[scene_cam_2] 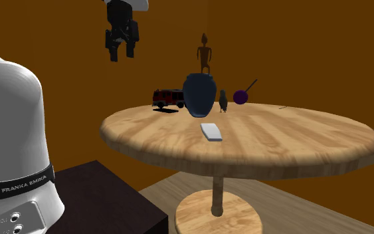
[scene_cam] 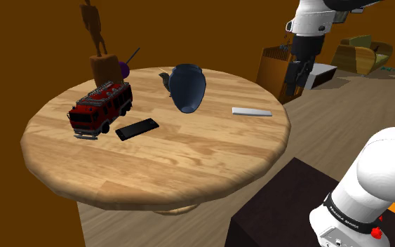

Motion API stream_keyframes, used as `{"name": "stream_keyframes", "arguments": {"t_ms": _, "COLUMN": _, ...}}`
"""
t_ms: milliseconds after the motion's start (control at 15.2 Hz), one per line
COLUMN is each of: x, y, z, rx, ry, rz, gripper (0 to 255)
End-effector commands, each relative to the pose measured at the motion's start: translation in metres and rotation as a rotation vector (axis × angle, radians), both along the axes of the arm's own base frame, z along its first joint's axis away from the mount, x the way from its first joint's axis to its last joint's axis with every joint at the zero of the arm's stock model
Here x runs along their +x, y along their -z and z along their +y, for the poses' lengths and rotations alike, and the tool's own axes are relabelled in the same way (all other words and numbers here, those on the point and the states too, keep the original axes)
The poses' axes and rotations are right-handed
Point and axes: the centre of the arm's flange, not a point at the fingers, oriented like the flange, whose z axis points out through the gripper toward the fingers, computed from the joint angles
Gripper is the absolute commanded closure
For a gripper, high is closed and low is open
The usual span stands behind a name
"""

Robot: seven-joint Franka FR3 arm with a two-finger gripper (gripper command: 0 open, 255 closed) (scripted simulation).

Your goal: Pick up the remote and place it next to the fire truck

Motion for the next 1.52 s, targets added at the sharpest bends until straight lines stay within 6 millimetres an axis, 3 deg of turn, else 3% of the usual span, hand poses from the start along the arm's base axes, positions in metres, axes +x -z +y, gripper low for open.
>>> {"name": "stream_keyframes", "arguments": {"t_ms": 0, "x": 0.0, "y": 0.0, "z": 0.0, "rx": 0.0, "ry": 0.0, "rz": 0.0, "gripper": 0}}
{"name": "stream_keyframes", "arguments": {"t_ms": 726, "x": 0.07, "y": 0.081, "z": -0.097, "rx": 0.034, "ry": -0.252, "rz": -0.018, "gripper": 0}}
{"name": "stream_keyframes", "arguments": {"t_ms": 1452, "x": 0.163, "y": 0.163, "z": -0.171, "rx": 0.068, "ry": -0.503, "rz": -0.037, "gripper": 0}}
